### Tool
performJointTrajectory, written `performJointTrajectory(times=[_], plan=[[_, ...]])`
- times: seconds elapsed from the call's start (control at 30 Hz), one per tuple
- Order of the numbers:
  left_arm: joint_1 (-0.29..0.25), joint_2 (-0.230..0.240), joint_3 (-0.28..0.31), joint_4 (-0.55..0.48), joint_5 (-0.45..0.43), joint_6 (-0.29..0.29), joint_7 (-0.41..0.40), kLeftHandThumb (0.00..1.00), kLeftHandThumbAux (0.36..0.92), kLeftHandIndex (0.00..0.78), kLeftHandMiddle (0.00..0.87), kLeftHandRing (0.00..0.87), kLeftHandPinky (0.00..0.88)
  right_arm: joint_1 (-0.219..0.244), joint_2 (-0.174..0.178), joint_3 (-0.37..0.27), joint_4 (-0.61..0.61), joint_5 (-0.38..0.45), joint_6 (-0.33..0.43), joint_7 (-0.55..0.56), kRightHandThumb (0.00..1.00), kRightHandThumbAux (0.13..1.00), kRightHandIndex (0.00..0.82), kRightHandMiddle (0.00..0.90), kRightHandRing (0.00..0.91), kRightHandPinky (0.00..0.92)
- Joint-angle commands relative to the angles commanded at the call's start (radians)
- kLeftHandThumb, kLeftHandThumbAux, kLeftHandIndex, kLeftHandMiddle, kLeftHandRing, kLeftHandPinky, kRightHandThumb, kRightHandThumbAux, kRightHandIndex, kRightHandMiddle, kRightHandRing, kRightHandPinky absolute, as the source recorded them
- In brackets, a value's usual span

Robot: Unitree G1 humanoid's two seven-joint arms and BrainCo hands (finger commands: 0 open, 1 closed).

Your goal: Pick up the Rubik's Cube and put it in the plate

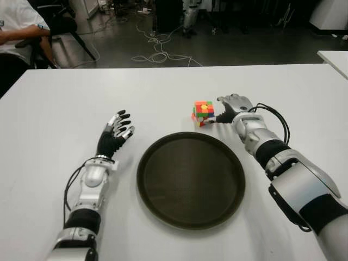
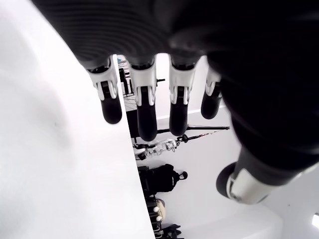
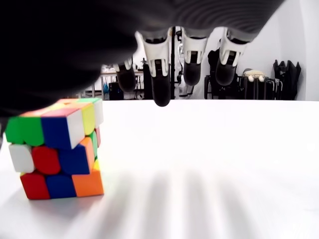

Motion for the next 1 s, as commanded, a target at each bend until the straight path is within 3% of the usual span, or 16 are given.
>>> performJointTrajectory(times=[0.47, 0.7, 1.0], plan=[[-0.004, -0.001, 0.002, 0.008, -0.009, 0.002, -0.007, 0.088, 0.712, 0.11, 0.175, 0.159, 0.141, -0.002, -0.001, -0.003, 0.011, 0.004, -0.001, 0.003, 0.0, 0.278, 0.0, 0.0, 0.0, 0.0], [-0.009, -0.004, 0.005, 0.018, -0.01, -0.005, 0.001, 0.061, 0.717, 0.111, 0.175, 0.15, 0.111, 0.0, 0.001, -0.001, 0.014, 0.001, 0.0, -0.007, 0.0, 0.264, 0.0, 0.0, 0.0, 0.0], [-0.015, 0.001, 0.002, 0.039, -0.004, -0.03, -0.004, 0.071, 0.687, 0.109, 0.174, 0.155, 0.12, 0.005, 0.007, -0.003, 0.011, 0.004, -0.011, -0.03, 0.0, 0.255, 0.0, 0.0, 0.0, 0.0]])
